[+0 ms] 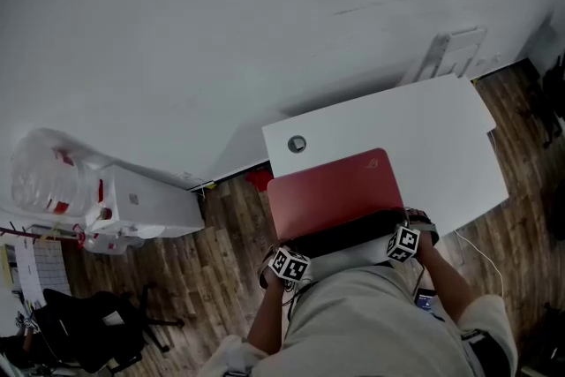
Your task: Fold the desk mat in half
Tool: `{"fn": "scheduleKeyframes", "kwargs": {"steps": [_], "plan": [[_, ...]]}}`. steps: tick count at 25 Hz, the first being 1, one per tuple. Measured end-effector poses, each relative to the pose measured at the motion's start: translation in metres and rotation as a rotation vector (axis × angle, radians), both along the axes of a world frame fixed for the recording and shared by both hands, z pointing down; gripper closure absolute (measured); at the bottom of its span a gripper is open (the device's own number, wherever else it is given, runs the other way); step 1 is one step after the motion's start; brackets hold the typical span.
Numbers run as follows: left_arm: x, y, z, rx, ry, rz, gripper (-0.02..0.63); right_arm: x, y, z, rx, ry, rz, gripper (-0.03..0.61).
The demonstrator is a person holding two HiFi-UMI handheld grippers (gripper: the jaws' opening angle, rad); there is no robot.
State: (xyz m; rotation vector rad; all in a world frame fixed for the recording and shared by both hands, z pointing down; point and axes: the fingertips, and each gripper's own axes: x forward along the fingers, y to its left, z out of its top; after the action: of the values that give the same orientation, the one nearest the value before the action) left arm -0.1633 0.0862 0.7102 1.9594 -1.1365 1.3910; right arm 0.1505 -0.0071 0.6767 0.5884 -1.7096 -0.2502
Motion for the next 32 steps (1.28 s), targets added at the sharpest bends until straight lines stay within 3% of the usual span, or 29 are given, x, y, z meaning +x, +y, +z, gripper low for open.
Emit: {"fn": "scheduleKeyframes", "kwargs": {"steps": [32], "plan": [[-0.01, -0.028, -0.002, 0.0, -0.01, -0.005, 0.575, -0.008, -0.034, -0.001, 0.005, 0.006, -0.003, 0.528]]}}
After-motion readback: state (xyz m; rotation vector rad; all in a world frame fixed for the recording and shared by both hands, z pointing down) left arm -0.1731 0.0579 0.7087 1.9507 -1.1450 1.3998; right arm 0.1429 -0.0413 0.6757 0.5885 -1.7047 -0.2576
